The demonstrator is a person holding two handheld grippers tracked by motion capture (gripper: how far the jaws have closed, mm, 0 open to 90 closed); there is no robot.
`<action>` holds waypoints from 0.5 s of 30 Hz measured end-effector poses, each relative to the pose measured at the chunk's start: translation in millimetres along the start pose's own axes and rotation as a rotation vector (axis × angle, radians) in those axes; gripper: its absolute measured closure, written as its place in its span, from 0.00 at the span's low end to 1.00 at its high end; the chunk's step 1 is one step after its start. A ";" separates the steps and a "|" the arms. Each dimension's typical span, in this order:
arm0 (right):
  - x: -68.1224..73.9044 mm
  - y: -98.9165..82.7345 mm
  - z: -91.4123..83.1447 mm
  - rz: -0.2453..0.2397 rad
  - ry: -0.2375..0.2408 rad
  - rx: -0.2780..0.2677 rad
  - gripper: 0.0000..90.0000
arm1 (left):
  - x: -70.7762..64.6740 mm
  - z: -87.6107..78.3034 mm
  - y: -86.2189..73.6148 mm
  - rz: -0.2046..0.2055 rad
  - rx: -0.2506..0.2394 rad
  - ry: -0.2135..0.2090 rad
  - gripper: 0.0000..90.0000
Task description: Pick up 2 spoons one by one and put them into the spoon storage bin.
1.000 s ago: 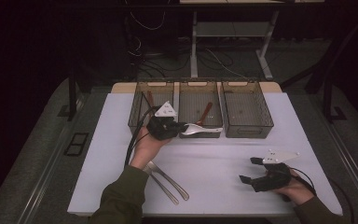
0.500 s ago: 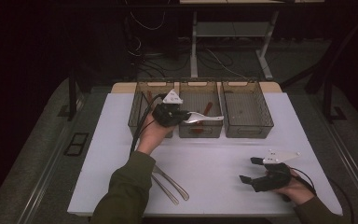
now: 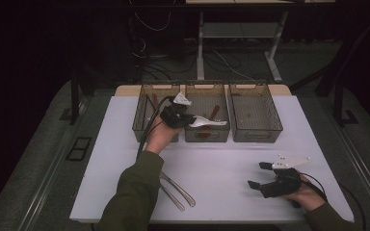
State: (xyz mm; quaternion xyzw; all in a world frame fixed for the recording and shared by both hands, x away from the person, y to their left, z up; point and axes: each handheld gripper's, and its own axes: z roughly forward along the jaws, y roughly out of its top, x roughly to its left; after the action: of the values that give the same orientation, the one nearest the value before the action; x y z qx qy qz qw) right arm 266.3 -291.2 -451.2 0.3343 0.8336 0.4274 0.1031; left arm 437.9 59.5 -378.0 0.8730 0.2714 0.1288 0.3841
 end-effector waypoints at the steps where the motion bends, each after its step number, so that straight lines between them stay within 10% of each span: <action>1: 0.1 0.0 0.0 0.000 0.000 0.000 0.16 | 0.1 0.7 -0.2 -0.001 0.005 -0.001 0.91; 15: 0.4 0.1 -0.2 -0.001 0.002 -0.001 0.16 | -0.4 0.3 0.9 -0.021 -0.042 -0.007 0.71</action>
State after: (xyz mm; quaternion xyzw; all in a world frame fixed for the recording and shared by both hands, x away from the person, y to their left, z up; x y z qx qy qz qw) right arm 265.9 -291.0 -451.0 0.3336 0.8336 0.4281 0.1026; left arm 438.0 58.5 -377.6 0.8622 0.2766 0.1271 0.4048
